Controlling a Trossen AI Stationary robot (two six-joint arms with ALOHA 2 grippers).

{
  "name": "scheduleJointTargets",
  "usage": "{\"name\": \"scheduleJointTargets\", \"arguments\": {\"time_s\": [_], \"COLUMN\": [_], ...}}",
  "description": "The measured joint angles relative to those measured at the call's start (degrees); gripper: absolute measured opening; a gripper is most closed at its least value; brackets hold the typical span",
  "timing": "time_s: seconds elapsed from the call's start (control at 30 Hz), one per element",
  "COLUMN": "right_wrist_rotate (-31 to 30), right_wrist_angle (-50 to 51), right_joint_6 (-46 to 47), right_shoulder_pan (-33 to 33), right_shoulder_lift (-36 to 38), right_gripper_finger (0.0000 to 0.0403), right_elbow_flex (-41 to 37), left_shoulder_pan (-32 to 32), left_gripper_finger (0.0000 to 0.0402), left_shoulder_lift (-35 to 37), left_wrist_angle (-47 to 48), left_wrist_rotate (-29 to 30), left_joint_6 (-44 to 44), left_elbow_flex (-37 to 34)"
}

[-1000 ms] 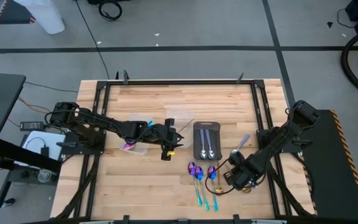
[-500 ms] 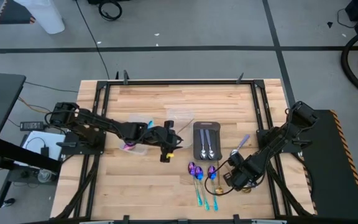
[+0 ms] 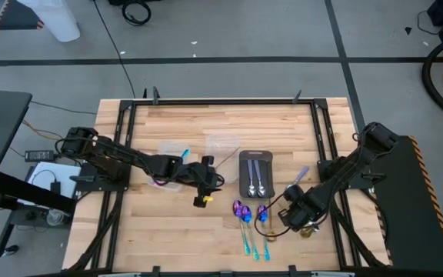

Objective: Sort silverware by color (type)
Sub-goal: Put the gold spoon into the right transparent bin

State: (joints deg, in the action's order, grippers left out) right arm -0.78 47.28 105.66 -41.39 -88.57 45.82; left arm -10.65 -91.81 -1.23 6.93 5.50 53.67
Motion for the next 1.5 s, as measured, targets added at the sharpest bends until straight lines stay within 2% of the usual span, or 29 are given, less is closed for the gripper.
{"name": "scheduleJointTargets", "arguments": {"time_s": [0.2,0.43,0.57,0.87,1.07,1.23,1.5], "right_wrist_rotate": [-4.2,-16.5,-22.3,-30.0,-36.9,-42.0,-41.3], "right_wrist_angle": [3.4,6.5,6.5,5.1,-1.9,-12.9,-31.2], "right_joint_6": [-1.1,-4.7,-8.7,-18.9,-29.6,-44.6,-67.5], "right_shoulder_pan": [0.0,0.3,1.4,5.3,8.3,10.8,15.0], "right_shoulder_lift": [5.3,13.2,16.9,20.9,22.0,22.1,22.1], "right_gripper_finger": [0.0025,0.0027,0.0027,0.0028,0.0028,0.0028,0.0028], "right_elbow_flex": [0.0,0.0,0.0,0.0,0.0,0.0,0.0], "left_shoulder_pan": [0.0,0.0,0.0,0.0,0.0,0.0,0.3], "left_gripper_finger": [0.0149,0.0149,0.0149,0.0149,0.0149,0.0149,0.0149], "left_shoulder_lift": [0.0,0.0,0.0,0.0,0.0,0.0,0.0], "left_wrist_angle": [-0.2,-3.7,-6.9,-12.7,-17.2,-19.3,-20.1], "left_wrist_rotate": [-2.0,-3.8,-3.8,-3.8,-3.7,-3.7,-0.4], "left_joint_6": [-2.1,-5.3,-6.4,-7.9,-7.9,-7.9,-7.9], "left_elbow_flex": [0.0,0.0,0.0,0.0,0.0,0.0,0.0]}}
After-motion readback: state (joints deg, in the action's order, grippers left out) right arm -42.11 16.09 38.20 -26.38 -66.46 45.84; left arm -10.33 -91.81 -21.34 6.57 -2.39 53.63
